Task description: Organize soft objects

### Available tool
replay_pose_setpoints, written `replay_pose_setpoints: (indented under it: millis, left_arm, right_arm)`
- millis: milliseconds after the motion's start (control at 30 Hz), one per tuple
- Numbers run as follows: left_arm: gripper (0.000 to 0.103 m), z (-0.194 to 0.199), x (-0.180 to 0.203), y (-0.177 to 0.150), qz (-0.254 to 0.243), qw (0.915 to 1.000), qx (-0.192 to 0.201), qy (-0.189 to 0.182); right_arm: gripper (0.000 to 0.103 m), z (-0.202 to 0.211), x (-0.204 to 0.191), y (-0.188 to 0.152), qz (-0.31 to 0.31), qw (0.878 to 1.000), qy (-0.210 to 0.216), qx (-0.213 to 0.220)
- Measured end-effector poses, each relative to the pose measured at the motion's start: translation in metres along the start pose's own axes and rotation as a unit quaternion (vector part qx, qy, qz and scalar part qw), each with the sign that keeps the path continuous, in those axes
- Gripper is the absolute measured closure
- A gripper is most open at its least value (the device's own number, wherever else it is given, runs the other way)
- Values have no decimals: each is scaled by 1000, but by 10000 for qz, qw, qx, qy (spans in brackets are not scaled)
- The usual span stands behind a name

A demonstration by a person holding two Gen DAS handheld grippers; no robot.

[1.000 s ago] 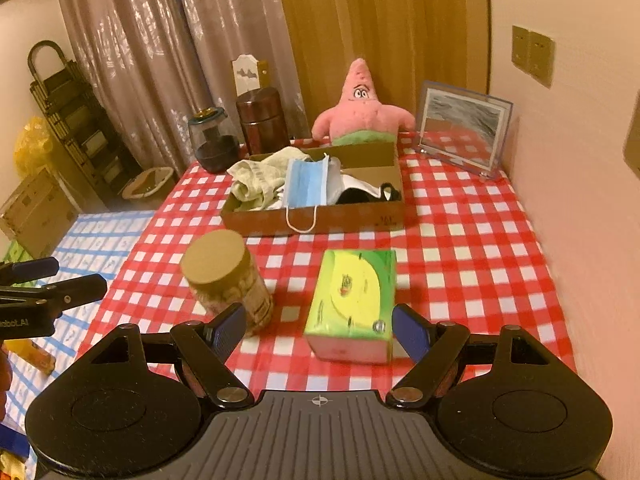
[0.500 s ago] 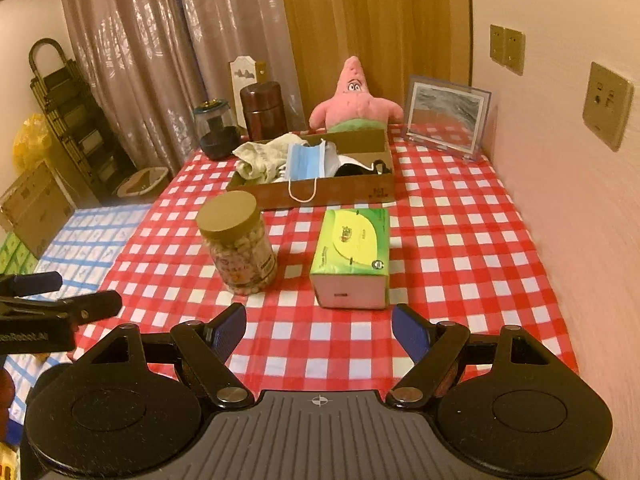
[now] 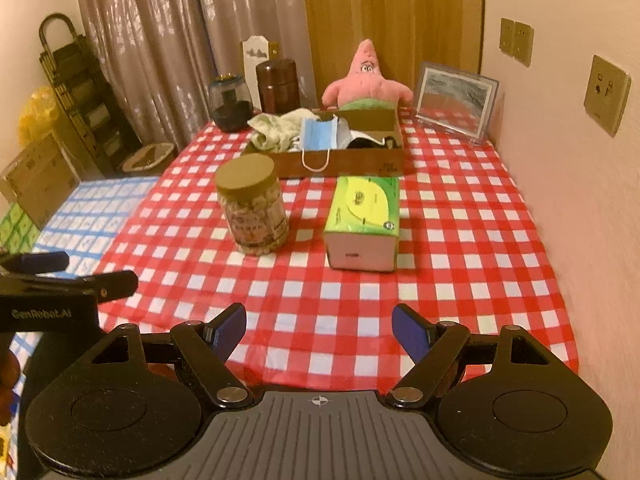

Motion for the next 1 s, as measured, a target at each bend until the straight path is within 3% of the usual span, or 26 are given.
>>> replay_pose_setpoints:
  millis: [1000]
  left_arm:
    - [1,-2,4,-9,-38,9999,-85,-55]
  right_arm:
    - [24,-8,0,-8,-89,9999,-55,-114]
Point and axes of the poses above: each gripper's, at about its wrist camera, not at the fingertips, and z roughly against the way its jaws point, x to its right, y to its top, the point moved 1 cm from there along -z, roughly the way its jaws point, and after that the axes turned 1 degree about x, right-handed, at the moved point
